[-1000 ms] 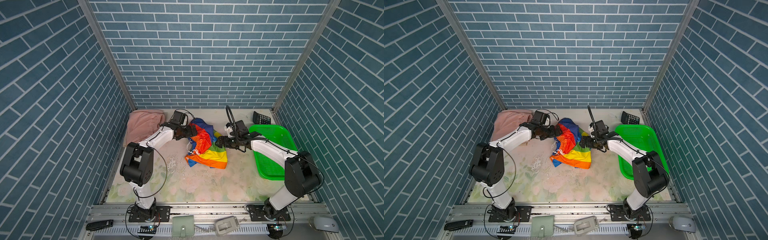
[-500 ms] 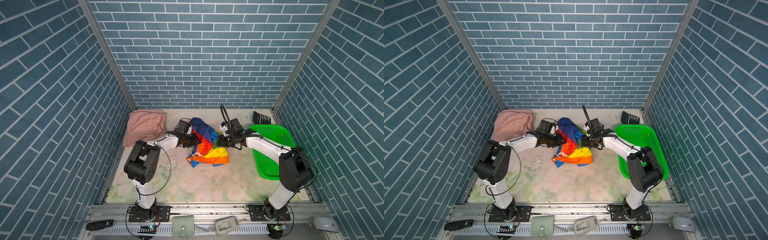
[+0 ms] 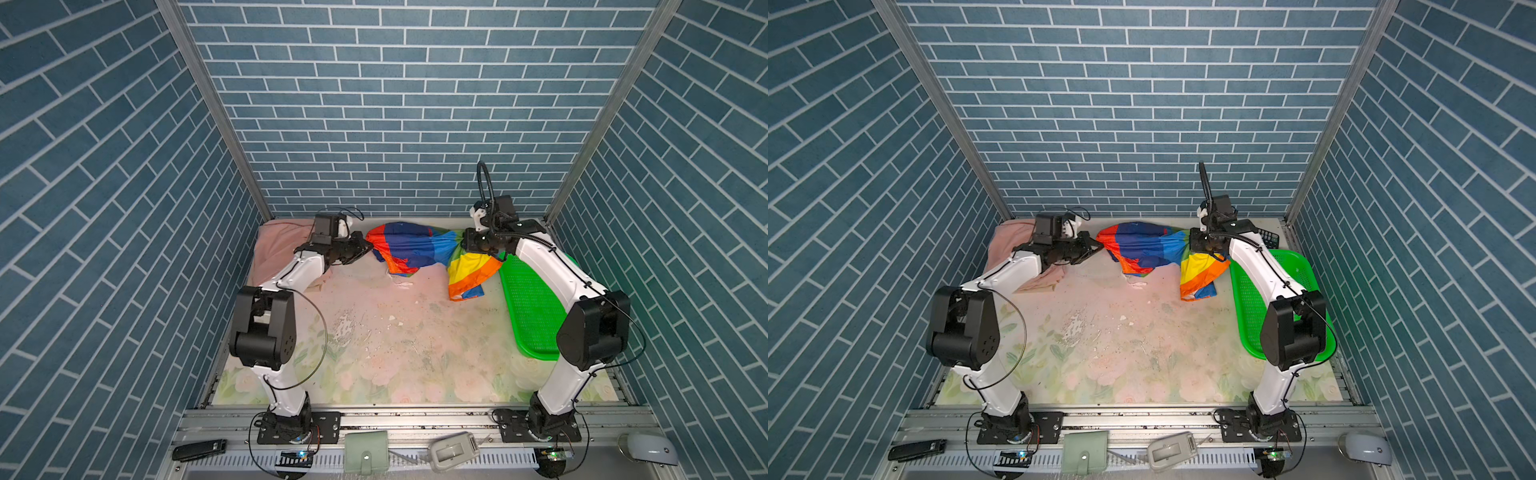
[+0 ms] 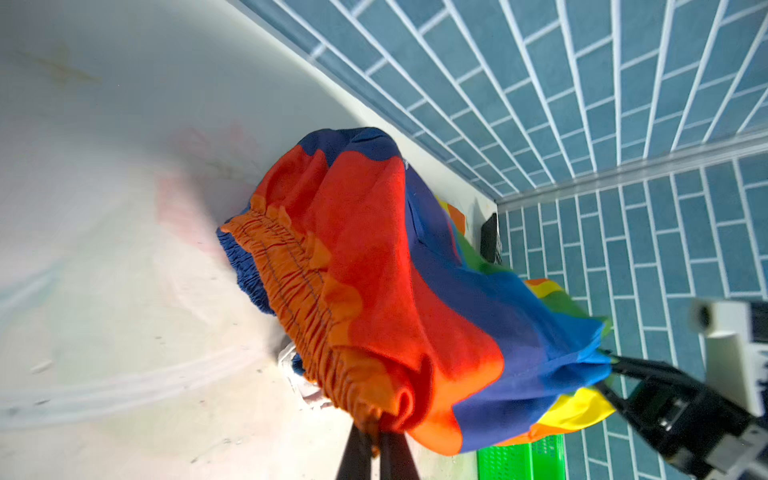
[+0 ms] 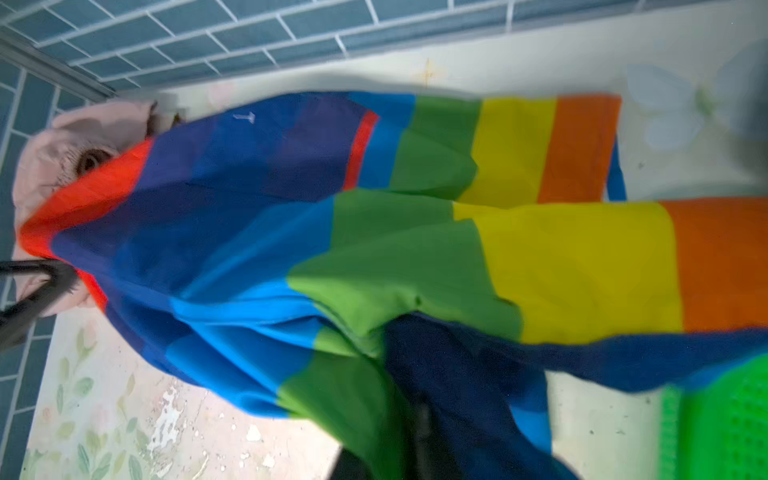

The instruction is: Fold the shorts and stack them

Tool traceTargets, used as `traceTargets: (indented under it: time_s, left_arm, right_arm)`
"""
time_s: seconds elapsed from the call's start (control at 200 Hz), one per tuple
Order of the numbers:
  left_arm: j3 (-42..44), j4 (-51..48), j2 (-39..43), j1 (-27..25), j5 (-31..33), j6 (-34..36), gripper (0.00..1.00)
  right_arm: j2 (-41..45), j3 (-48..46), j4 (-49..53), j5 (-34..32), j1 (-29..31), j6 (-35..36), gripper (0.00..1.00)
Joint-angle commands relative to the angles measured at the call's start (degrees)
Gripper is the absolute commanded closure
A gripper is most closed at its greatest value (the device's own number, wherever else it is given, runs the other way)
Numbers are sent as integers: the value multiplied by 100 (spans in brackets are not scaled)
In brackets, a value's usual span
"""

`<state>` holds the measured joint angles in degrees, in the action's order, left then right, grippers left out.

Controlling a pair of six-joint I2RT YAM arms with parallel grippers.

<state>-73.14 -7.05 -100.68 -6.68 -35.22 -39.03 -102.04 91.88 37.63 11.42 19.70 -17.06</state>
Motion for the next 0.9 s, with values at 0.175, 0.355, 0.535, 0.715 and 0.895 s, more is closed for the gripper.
traceTargets:
  time_s: [0.175, 0.355, 0.535, 0.715, 0.895]
  left_arm:
    - [503, -578, 158, 351, 171, 251, 54]
    - [776, -736, 639, 234, 268, 282, 1]
    - [1461, -435, 967, 139, 201, 94, 0]
    - [1741, -137, 807, -226, 196, -57, 0]
    - [1716, 62, 598, -572, 283, -164, 0]
  right_arm:
    - [656, -842, -151, 200, -104, -152, 27]
    - [1420, -2075, -447, -8, 347, -279, 13]
    - [1960, -3676, -1391, 158, 503, -900, 9]
    - [1508, -4212, -2737, 543, 526, -1435, 6]
    - [690, -3832, -3743, 519, 527, -1729, 13]
